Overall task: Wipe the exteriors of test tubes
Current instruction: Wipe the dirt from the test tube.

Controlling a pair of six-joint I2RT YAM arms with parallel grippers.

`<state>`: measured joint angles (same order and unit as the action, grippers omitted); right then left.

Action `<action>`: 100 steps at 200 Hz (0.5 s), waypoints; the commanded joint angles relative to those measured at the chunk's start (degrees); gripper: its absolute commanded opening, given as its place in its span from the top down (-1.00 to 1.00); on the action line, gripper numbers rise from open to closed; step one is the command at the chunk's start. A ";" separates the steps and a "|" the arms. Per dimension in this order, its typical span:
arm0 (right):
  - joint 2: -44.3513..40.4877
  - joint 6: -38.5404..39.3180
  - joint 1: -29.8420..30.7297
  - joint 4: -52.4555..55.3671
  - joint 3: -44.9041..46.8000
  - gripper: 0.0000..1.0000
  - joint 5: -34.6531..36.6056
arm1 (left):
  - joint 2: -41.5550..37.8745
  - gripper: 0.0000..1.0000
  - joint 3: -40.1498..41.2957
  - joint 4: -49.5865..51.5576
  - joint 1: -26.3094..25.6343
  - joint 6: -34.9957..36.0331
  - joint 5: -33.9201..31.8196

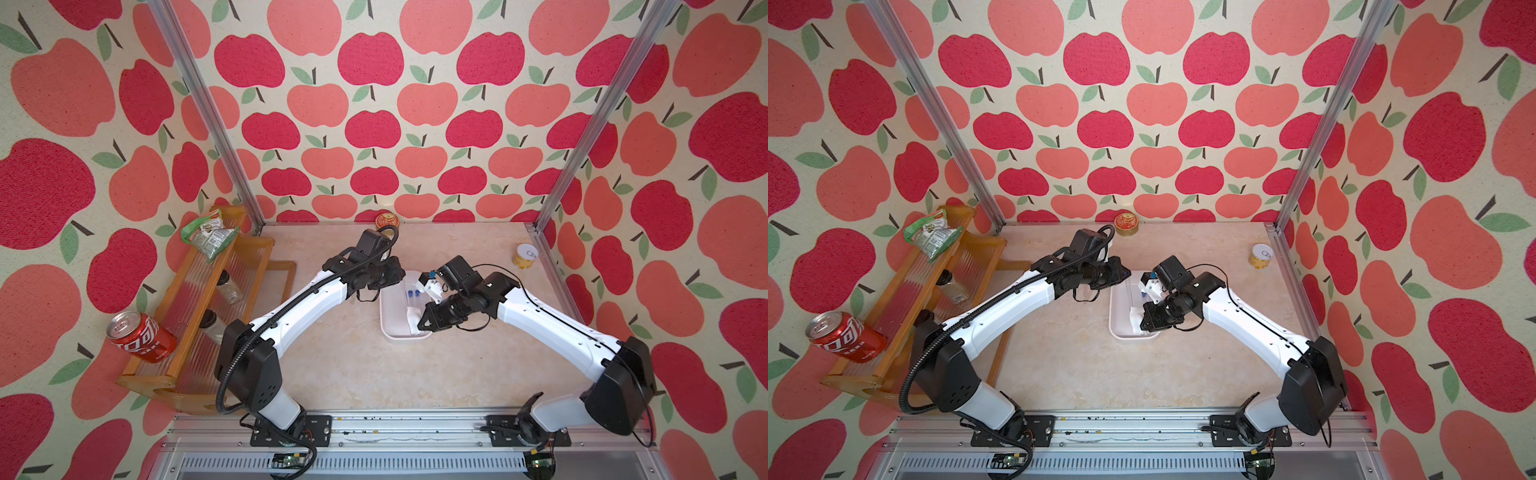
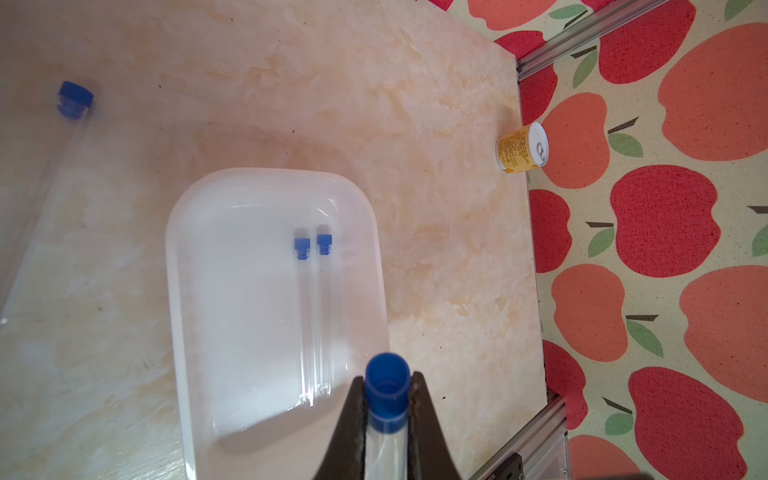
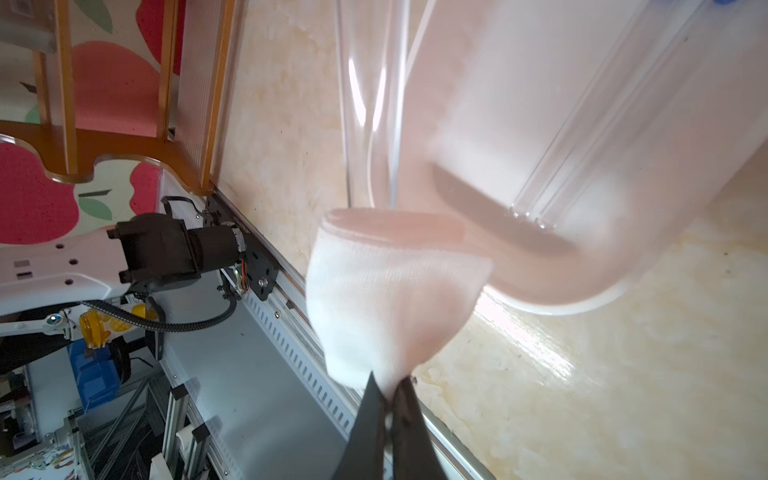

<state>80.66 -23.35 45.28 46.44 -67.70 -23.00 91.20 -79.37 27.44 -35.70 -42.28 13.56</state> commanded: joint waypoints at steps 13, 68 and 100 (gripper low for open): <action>-5.92 3.14 0.25 6.77 4.95 1.00 11.86 | 2.88 0.75 -3.82 2.77 0.46 2.45 0.07; -10.45 2.26 -1.41 12.11 5.85 1.00 26.80 | 10.88 0.77 -10.29 7.20 0.50 5.60 -1.54; -13.45 2.00 -3.24 11.85 7.28 1.00 27.97 | 15.76 0.78 -13.34 9.13 0.50 7.33 -3.12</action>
<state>70.00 -21.61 43.38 55.94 -61.52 0.82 104.27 -89.80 32.40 -35.44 -37.52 12.40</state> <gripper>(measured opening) 0.067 0.123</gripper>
